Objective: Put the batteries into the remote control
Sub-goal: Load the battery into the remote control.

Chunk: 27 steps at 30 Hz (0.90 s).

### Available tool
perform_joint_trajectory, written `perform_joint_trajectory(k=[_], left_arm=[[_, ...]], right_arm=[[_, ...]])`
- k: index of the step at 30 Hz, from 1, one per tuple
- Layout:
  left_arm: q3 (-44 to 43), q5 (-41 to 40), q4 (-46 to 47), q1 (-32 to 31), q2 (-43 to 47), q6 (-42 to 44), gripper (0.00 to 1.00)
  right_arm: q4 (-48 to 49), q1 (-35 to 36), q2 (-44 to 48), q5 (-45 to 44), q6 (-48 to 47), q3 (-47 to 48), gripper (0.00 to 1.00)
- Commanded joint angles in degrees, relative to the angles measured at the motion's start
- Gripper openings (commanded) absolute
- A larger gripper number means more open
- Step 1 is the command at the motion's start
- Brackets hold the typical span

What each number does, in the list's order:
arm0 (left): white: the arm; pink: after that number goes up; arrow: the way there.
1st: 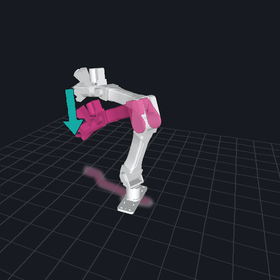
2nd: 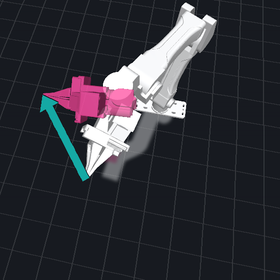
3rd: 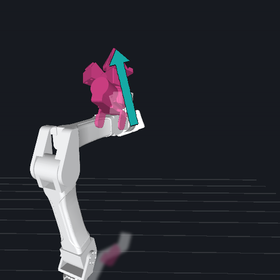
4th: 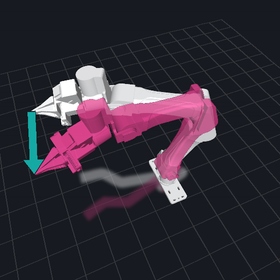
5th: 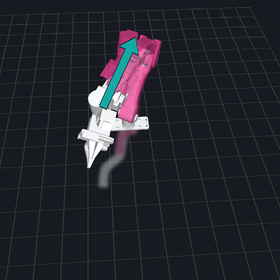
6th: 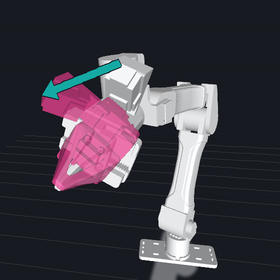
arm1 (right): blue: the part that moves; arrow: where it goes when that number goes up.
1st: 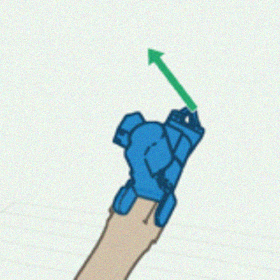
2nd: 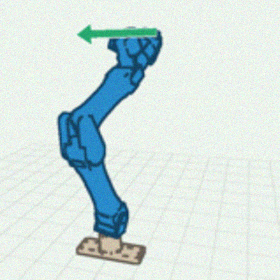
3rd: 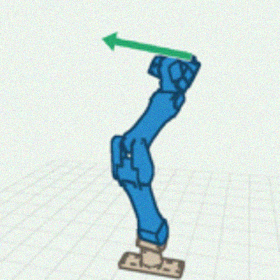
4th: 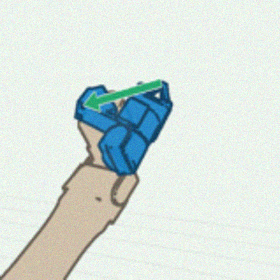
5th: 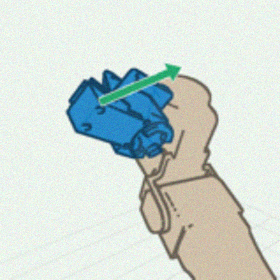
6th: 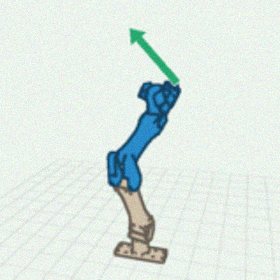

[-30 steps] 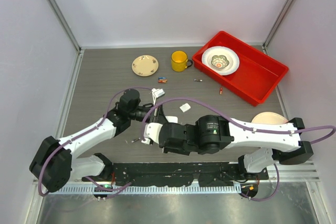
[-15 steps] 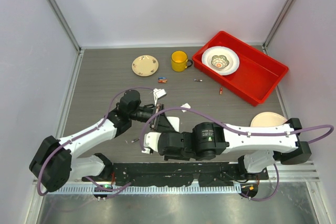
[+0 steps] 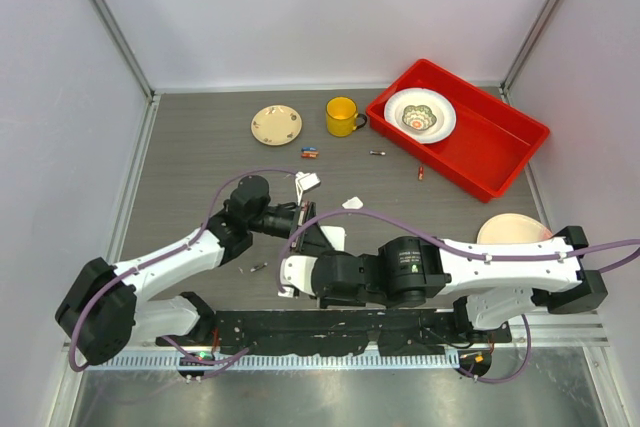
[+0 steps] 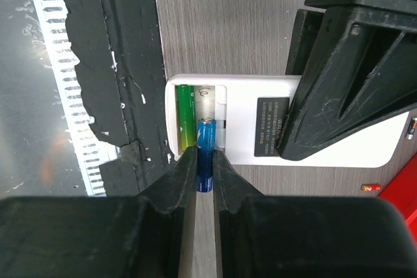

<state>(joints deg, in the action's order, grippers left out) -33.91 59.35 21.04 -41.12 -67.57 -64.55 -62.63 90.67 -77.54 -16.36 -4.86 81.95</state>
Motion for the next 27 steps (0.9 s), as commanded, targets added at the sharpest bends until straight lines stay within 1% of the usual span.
perform_joint_trajectory(k=[1, 14, 19, 22, 27], left_arm=[[-0.01, 0.59, 4.54, -0.54, 1.74, -1.63, 0.0], [-0.01, -0.46, 5.77, -0.62, 1.21, -2.68, 0.0], [-0.37, -0.64, 6.21, -0.89, 1.56, -3.21, 0.0], [-0.37, -0.9, 8.05, -1.41, 1.39, -4.61, 0.0], [-0.45, -1.52, 8.41, -1.68, 1.3, -4.7, 0.0]], right_arm=[[1.2, 0.12, -1.47, -0.25, -1.73, 1.72, 0.01], [-1.09, 0.29, -3.94, -0.69, -0.94, 3.74, 0.01], [0.22, 0.29, -4.64, -1.48, -1.02, 2.86, 0.01], [1.9, 0.29, -5.08, -2.1, -1.29, 1.9, 0.01], [5.06, 0.29, -5.08, -2.97, -1.73, 1.81, 0.01]])
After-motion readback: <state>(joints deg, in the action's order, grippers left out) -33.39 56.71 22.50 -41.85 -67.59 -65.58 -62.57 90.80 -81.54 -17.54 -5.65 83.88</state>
